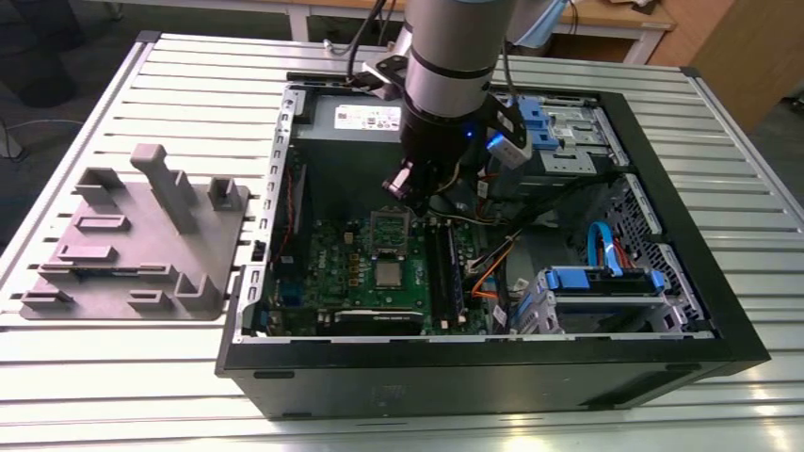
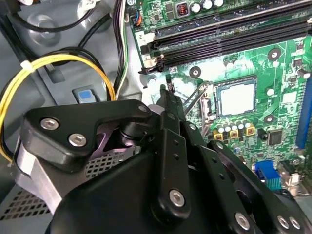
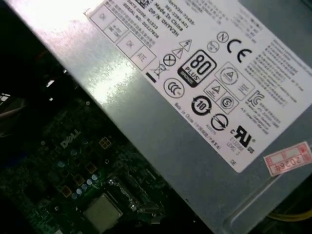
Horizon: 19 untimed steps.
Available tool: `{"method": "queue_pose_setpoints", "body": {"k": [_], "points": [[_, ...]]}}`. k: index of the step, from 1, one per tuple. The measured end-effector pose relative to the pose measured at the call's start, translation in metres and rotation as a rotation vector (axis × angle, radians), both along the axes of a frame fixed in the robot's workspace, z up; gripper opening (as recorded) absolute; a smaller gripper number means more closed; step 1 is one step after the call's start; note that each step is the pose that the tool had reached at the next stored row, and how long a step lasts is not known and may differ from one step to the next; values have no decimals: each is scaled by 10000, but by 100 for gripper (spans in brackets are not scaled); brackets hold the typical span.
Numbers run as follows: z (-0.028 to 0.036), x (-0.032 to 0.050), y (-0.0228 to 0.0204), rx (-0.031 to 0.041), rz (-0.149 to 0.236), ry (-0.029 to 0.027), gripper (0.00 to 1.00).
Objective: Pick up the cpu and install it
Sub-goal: 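Close the cpu cover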
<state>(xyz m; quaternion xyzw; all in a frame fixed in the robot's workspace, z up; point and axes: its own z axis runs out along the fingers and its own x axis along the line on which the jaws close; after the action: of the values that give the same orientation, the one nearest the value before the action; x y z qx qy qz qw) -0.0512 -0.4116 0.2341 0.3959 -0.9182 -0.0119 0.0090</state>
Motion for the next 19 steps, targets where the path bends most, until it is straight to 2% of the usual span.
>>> {"method": "queue_pose_setpoints", "body": {"k": [11,19], "points": [[48,-17,-4,4,822,-22,11],[56,-19,-6,-2,874,-19,11]]}}
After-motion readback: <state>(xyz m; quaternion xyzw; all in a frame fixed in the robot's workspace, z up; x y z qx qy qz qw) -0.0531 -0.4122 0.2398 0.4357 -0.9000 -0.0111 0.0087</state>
